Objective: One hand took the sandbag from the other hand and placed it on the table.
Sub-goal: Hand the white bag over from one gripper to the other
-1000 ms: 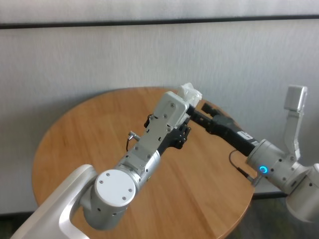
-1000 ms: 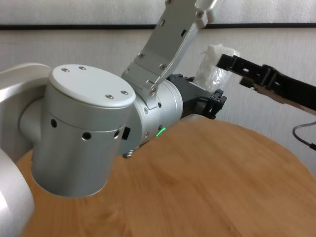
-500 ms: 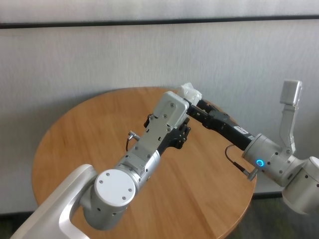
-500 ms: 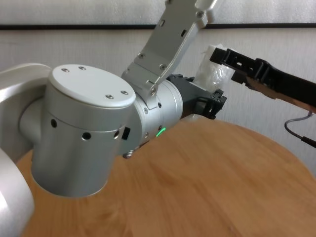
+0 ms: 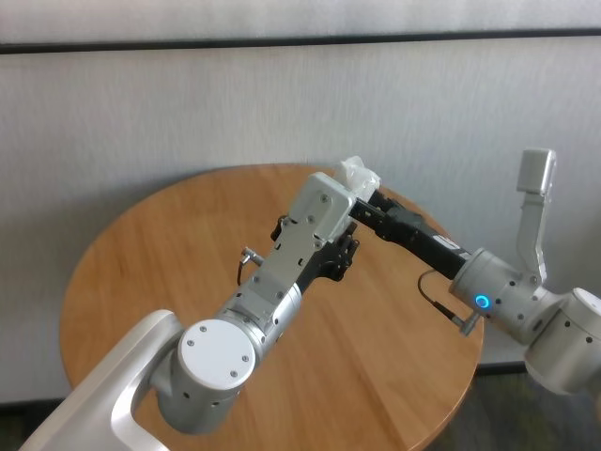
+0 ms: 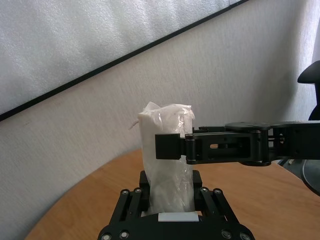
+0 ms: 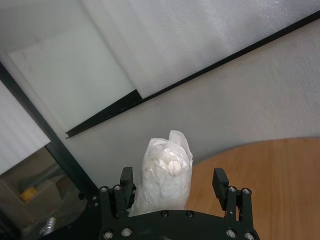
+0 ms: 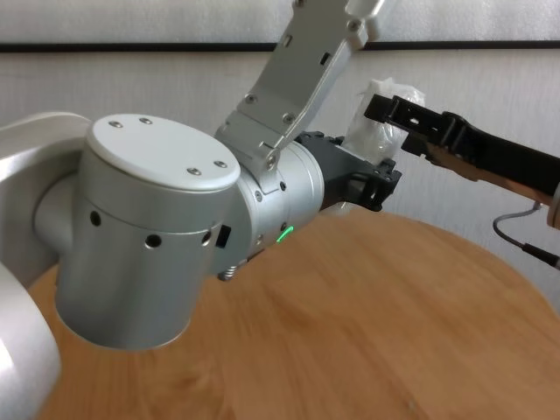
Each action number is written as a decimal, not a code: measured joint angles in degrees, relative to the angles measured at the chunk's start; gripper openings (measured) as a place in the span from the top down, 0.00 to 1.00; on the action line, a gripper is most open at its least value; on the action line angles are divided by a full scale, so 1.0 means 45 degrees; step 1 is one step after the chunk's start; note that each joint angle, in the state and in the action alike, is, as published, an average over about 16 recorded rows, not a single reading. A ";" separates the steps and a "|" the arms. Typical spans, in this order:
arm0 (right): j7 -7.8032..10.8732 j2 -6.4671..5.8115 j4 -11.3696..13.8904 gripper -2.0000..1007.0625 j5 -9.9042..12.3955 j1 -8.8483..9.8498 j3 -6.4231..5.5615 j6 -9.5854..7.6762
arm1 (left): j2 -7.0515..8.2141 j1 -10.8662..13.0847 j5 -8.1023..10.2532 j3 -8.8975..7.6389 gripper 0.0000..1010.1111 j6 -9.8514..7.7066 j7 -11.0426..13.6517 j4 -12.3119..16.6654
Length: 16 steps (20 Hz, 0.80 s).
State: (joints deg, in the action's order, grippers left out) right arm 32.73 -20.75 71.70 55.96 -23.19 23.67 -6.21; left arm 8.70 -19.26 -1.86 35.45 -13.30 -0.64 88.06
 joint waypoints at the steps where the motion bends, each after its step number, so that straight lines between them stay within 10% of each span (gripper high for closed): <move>1: 0.0015 0.0008 -0.0061 0.01 0.0027 -0.0051 0.0042 -0.0015 | 0.0000 0.0000 0.0000 0.0000 0.50 0.0000 0.0000 0.0000; 16: -0.0021 -0.0028 -0.0417 0.01 0.0319 -0.0339 0.0432 -0.0089 | 0.0000 0.0000 0.0000 0.0000 0.50 0.0000 0.0000 0.0000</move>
State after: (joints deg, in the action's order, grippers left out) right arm 32.63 -20.87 69.82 57.39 -24.72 25.62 -6.61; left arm 8.70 -19.26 -1.86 35.45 -13.30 -0.64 88.06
